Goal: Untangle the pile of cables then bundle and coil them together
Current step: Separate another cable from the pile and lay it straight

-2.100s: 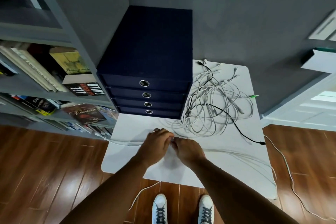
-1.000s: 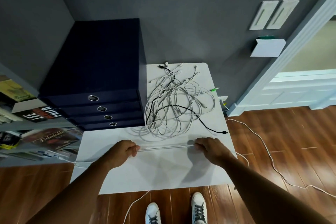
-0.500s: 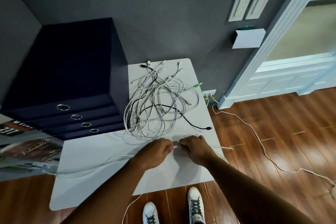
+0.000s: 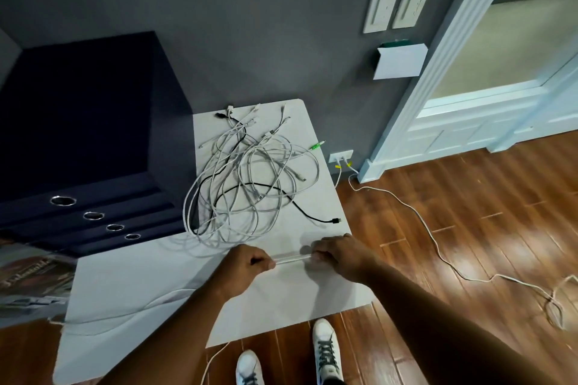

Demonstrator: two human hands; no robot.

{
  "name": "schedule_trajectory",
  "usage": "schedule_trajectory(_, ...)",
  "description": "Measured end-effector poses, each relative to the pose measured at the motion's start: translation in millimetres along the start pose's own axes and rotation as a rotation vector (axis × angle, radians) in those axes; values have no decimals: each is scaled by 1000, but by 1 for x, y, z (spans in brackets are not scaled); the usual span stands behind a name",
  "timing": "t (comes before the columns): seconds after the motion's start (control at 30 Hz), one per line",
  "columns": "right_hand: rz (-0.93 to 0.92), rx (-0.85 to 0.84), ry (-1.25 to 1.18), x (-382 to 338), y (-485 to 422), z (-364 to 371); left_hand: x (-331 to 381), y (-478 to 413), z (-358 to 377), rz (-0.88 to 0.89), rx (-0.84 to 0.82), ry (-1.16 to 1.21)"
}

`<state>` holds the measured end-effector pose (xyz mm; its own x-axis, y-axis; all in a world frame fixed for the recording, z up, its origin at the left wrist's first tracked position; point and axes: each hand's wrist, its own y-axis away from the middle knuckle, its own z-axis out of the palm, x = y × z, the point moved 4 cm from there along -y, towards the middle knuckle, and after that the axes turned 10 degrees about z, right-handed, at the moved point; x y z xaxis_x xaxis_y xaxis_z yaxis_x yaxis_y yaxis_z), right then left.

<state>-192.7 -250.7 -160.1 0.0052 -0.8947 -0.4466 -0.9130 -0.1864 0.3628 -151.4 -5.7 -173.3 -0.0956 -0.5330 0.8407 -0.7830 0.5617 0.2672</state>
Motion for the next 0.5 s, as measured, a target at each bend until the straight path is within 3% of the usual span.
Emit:
schedule_trajectory(0.33, 132, -41, -17, 46, 1, -19, -1, 6, -10, 47, 50, 5)
schedule_trajectory(0.5, 204, 49, -36, 74, 4, -33, -8, 15, -18, 58, 85, 4)
